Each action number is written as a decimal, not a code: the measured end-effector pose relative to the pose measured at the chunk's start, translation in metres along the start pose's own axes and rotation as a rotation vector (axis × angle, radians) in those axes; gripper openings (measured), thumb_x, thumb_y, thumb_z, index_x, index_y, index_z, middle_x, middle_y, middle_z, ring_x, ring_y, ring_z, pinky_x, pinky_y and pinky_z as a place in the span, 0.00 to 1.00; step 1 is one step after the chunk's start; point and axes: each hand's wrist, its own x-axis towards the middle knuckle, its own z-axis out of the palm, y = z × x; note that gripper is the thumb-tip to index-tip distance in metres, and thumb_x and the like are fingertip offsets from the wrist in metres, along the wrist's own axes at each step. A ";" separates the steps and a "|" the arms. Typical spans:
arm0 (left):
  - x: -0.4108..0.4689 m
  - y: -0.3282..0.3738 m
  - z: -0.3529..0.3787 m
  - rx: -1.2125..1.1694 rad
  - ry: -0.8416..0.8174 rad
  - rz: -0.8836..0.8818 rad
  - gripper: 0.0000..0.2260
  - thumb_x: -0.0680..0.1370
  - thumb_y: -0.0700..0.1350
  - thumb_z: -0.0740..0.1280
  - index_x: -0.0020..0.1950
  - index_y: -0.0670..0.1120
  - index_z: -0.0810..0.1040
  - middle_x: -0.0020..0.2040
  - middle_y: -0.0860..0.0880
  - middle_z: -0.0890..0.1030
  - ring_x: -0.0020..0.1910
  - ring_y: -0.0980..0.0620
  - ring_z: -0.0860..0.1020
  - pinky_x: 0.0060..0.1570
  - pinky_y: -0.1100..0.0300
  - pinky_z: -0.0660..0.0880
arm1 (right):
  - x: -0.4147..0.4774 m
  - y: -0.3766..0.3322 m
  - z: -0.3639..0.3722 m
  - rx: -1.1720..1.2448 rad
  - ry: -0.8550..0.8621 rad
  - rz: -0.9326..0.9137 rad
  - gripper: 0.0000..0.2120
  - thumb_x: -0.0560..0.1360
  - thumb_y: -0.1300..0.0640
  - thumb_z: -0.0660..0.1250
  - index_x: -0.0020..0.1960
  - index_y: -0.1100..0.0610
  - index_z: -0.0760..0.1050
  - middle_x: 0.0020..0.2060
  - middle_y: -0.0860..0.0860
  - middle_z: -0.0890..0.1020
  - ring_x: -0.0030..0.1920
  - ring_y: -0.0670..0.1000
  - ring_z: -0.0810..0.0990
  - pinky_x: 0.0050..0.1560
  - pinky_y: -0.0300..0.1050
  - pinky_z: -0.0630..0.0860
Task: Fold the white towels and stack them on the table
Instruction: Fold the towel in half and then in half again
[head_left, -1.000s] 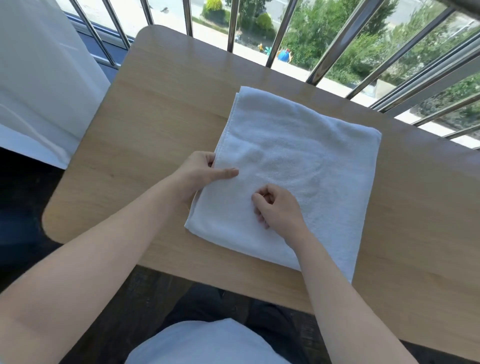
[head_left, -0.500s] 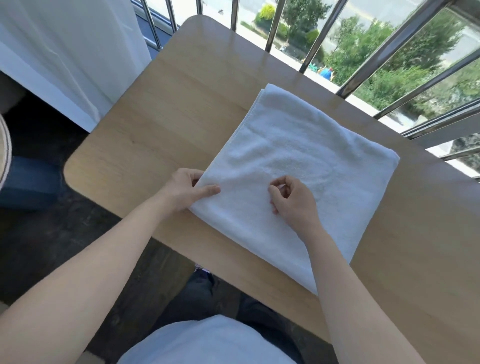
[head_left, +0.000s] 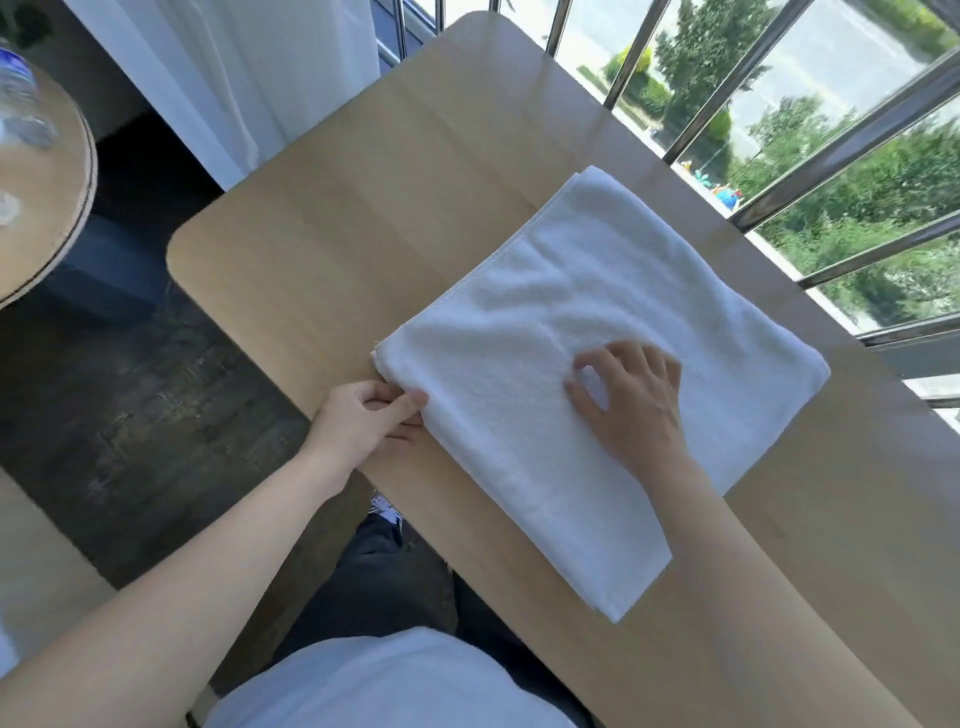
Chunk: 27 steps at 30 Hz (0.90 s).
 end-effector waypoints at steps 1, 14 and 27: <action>-0.006 -0.007 0.007 0.005 -0.039 -0.029 0.23 0.66 0.56 0.79 0.52 0.41 0.83 0.44 0.44 0.87 0.42 0.46 0.86 0.37 0.60 0.82 | 0.002 0.005 0.002 -0.005 -0.006 -0.032 0.09 0.75 0.49 0.73 0.53 0.50 0.81 0.49 0.50 0.76 0.56 0.55 0.72 0.62 0.50 0.61; 0.010 0.003 0.097 -0.070 0.319 0.147 0.13 0.72 0.57 0.77 0.46 0.50 0.82 0.42 0.54 0.86 0.41 0.56 0.85 0.39 0.63 0.80 | -0.020 0.036 0.008 -0.024 0.074 0.162 0.12 0.79 0.56 0.61 0.61 0.55 0.74 0.55 0.54 0.73 0.57 0.60 0.73 0.61 0.53 0.66; 0.007 0.021 0.167 0.266 0.060 0.289 0.13 0.68 0.57 0.80 0.46 0.52 0.82 0.42 0.58 0.85 0.39 0.59 0.83 0.34 0.62 0.78 | -0.071 0.019 -0.009 0.062 0.081 0.619 0.18 0.77 0.58 0.65 0.67 0.59 0.73 0.64 0.60 0.73 0.66 0.64 0.70 0.70 0.61 0.63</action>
